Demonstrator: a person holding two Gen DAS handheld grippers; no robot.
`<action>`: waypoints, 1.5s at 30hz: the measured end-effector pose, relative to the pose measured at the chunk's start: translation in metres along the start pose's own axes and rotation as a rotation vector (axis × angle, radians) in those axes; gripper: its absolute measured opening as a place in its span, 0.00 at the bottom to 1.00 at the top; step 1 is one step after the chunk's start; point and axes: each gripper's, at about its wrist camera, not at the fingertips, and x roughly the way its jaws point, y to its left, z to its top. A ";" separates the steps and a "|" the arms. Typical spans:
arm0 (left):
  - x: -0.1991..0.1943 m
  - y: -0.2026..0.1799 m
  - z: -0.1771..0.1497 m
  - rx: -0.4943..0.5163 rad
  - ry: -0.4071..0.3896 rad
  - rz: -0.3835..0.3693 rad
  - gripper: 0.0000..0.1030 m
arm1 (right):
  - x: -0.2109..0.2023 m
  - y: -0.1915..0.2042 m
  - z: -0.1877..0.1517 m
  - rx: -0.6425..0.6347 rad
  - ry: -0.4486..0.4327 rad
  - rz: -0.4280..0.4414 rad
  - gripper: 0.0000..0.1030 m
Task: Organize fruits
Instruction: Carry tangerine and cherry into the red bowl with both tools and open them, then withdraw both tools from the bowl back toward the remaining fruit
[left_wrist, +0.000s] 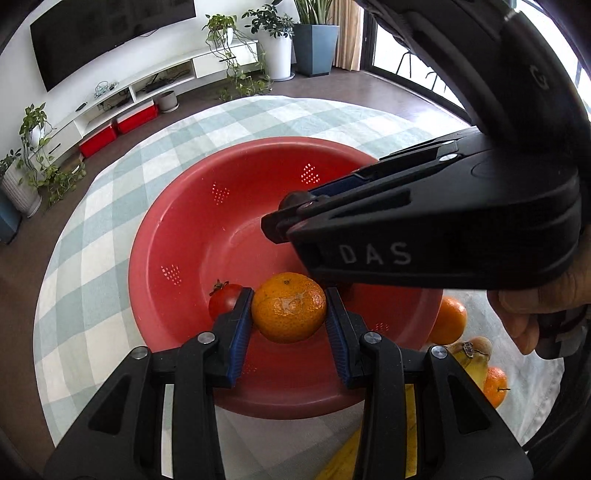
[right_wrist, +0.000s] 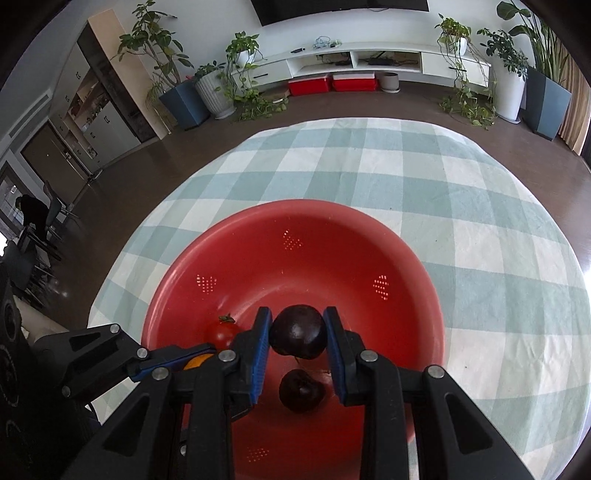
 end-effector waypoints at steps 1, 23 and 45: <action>0.002 0.001 0.000 -0.002 0.001 0.000 0.35 | 0.004 0.001 0.000 -0.005 0.010 -0.002 0.30; -0.009 0.016 0.007 -0.033 -0.020 0.036 0.53 | -0.019 0.004 -0.005 -0.003 -0.047 -0.048 0.47; -0.105 -0.091 -0.157 -0.014 -0.142 -0.123 0.94 | -0.150 0.005 -0.210 0.100 -0.274 -0.008 0.89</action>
